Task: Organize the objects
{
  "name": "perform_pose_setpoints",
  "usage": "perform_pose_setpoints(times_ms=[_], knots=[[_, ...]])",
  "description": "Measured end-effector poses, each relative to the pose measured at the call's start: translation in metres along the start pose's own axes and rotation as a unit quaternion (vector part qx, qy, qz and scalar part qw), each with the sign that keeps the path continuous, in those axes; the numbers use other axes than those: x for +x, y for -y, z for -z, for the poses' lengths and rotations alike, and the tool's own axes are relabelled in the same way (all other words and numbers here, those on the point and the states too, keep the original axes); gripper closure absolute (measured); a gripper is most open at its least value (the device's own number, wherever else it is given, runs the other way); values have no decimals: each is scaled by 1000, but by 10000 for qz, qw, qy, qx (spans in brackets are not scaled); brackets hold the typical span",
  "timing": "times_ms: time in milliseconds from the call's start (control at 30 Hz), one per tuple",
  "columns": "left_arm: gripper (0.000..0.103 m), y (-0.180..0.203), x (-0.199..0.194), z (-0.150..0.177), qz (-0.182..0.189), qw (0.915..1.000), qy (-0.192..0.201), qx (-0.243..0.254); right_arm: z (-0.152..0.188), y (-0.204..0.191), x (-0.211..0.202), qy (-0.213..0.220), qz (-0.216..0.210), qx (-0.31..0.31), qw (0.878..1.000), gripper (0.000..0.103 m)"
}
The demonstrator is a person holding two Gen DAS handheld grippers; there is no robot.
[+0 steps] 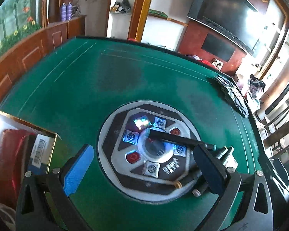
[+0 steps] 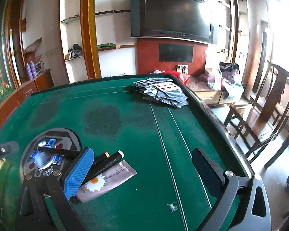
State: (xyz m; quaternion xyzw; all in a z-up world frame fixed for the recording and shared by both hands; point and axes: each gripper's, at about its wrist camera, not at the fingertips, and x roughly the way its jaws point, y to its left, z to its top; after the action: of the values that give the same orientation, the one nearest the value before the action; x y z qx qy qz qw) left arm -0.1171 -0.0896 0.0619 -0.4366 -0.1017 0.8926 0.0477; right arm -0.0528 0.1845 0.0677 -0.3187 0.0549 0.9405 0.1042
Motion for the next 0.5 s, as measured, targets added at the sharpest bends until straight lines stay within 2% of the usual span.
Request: perform_pose_setpoints(times_ms=[33,167,333,433,500], knots=[[0,-4,4,-1,32,10000,6,-56,0,2,0,-28,-43,68,10000,0],[0,-8,20,-5,-274,9994,35,-220,-3,9,3,-172,-241,301,9991,0],[4,13,33,-8,-493,9985,117,197,-5,12,3,-267,-411,460,9977,0],[4,31,46,-11,-318,9975,143,620,-6,16,2,-277,-465,587,9968,0],[4,47,61,-13,-282,9939,-14,1067,-7,19,1,-276,-497,679,9961,0]])
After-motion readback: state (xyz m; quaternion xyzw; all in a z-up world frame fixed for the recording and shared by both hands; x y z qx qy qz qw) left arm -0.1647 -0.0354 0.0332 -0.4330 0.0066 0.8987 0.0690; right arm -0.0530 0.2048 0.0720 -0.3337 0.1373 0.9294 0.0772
